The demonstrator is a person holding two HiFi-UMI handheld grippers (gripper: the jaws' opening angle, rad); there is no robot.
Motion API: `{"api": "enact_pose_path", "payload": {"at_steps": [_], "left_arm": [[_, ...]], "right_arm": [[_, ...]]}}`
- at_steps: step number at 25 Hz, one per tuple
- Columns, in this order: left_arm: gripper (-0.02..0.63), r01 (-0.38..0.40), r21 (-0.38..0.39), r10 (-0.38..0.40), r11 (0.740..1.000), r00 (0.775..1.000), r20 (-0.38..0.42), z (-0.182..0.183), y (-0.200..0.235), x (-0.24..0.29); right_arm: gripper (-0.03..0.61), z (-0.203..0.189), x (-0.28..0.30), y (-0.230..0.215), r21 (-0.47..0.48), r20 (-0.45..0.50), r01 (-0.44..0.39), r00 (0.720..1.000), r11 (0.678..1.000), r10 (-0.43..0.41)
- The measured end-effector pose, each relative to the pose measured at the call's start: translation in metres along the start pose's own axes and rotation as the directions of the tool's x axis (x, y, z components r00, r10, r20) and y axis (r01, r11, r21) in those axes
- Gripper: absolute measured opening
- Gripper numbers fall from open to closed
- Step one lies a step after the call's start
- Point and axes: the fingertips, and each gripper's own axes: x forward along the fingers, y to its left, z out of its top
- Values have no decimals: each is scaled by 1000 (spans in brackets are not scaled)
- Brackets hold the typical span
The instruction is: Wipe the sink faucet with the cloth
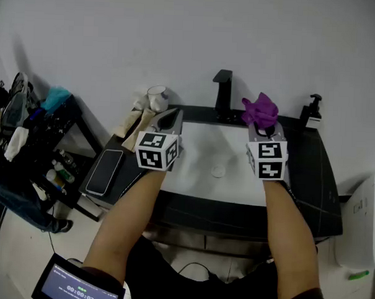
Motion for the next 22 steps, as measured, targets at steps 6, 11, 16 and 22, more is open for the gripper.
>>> {"api": "enact_pose_path", "payload": {"at_steps": [6,11,16,22], "left_arm": [[17,80,70,-84,994,995,58,25,-21,32],[17,91,95,-98,991,993,70,27,-17,28],[17,102,95,-109,990,991,72,23,-12,29],[17,112,95,-121,989,989,90,18,-12,43]], "right_arm": [[60,13,-5,-24,-31,71,71,995,997,-69],[60,33,-3,-8,-75,92,16,996,997,-9],[60,74,22,-6,-183,122,-27,991,983,50],[63,124,74,-33,-328,117,-56,988,943,99]]}}
